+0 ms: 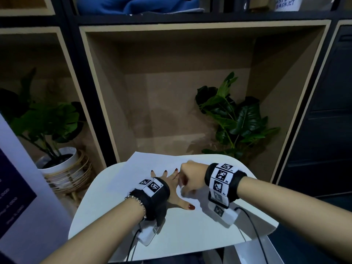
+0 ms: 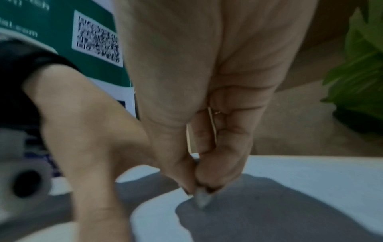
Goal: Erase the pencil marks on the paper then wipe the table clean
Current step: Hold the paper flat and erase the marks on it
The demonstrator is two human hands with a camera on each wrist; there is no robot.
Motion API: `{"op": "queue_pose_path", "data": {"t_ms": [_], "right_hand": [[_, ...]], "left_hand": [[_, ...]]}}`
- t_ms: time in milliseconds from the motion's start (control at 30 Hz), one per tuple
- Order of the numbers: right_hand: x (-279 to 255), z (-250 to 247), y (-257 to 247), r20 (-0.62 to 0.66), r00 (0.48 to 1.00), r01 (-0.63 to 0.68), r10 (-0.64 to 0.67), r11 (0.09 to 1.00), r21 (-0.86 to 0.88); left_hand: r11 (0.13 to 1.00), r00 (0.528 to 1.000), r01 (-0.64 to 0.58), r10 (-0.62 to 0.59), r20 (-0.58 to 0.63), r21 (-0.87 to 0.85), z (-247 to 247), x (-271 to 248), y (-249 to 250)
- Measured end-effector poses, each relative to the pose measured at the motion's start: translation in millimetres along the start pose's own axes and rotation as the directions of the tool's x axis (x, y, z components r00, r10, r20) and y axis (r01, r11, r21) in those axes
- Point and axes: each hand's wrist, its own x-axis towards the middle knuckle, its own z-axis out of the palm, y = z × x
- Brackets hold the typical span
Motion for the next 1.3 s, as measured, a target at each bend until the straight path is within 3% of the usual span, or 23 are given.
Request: {"op": "queue_pose_path", "data": {"t_ms": [67,233,367,500,567,667,800,900,1167,1300], "right_hand": [[-2.2,0.9,-1.1,0.021,1.0,0.016,-0.017,0.998,0.054],[-2.3,-8.2,10.6,-0.039,0.999,-0.039,0.037,0.998,-0.052],[-9.7,4.2,2.7,0.013,1.0,0.021,-0.022,0.995,0.099],[-6.2,-5.3,15.6,-0.029,0.996,-0.091,0.09,0.995,-0.039],[-4.6,-1.7,11.4,-0.049,0.996,-0.08,0.078,0.995,-0.059],[-7.1,4.7,-3.1,0.02,1.0,0.017,-0.018,0.999,0.037],[-4.7,-4.3,1.2,0.026,0.998,-0.049,0.049,0.999,-0.006],[-2.3,-8.4,5.0,0.016,0.995,-0.101,0.102,0.993,-0.057],[-4.3,-5.0,2.8,-0.006,0.995,-0.098,0.098,0.994,-0.054],[-3.7,-0.8,-1.8,-0.018,0.997,-0.08,0.079,0.993,-0.083]], "left_hand": [[1.0,1.0,0.004,-0.004,0.0,-0.002,0.2,0.1,-0.4],[0.999,1.0,0.018,-0.018,0.004,0.032,1.0,1.3,-0.2],[1.0,1.0,0.001,-0.001,-0.011,0.01,3.1,2.0,-1.9],[0.999,1.0,0.017,-0.017,-0.011,0.042,4.6,3.0,-1.9],[0.999,1.0,0.016,-0.016,-0.014,0.033,5.6,3.4,-1.7],[1.0,1.0,0.008,-0.008,-0.013,0.007,4.9,4.6,-2.4],[1.0,1.0,0.005,-0.004,-0.012,0.012,4.2,3.6,-1.8],[0.999,1.0,0.009,-0.009,0.001,0.039,3.6,0.0,-1.2],[0.989,0.989,-0.109,0.098,0.113,0.096,-15.7,-3.4,-20.3],[0.987,0.988,-0.111,0.097,0.119,0.113,-15.9,9.1,-24.2]]}}
